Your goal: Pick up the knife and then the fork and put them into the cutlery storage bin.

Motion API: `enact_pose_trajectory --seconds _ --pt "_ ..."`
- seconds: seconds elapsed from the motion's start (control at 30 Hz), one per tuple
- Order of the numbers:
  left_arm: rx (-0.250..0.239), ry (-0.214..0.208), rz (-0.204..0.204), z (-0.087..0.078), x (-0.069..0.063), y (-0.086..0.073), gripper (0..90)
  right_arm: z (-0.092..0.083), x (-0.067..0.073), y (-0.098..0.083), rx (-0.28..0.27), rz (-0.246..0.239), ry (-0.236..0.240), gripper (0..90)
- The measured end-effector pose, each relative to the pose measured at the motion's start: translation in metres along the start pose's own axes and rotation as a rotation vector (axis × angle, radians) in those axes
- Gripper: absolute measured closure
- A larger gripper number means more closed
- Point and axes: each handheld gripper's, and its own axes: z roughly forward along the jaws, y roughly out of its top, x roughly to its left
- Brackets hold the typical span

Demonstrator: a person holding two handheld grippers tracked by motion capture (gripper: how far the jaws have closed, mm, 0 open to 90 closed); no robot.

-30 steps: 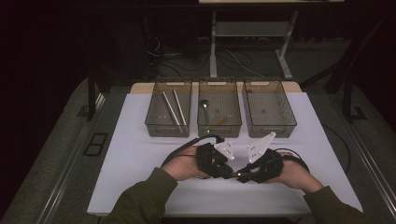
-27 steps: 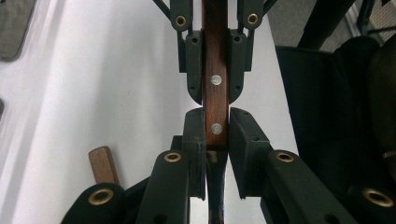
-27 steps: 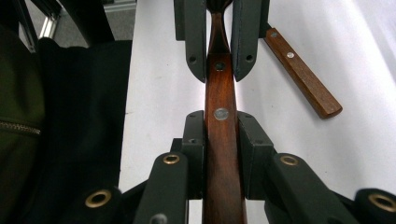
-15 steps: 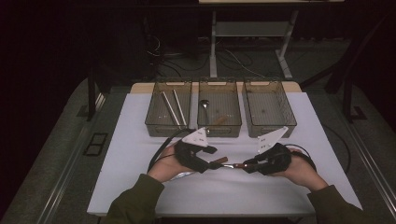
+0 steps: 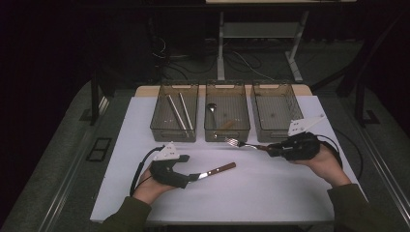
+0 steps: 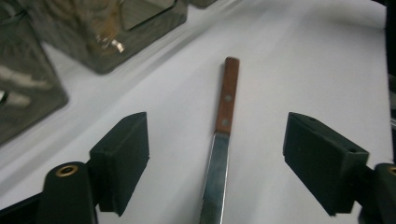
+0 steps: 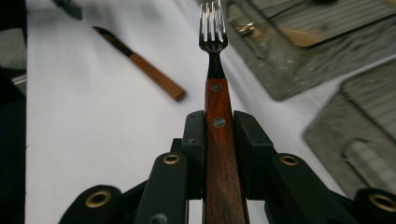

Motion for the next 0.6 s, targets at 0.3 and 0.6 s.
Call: enact_pose_trajectory --seconds 0.3,0.6 --pt "0.001 0.045 0.011 -0.003 -0.002 -0.016 12.6 -0.019 -0.024 0.004 -0.059 0.072 -0.072 75.3" --pt "0.01 0.059 0.002 -0.001 0.0 -0.017 2.5 -0.039 -0.054 0.01 -0.103 0.171 -0.164 75.3"
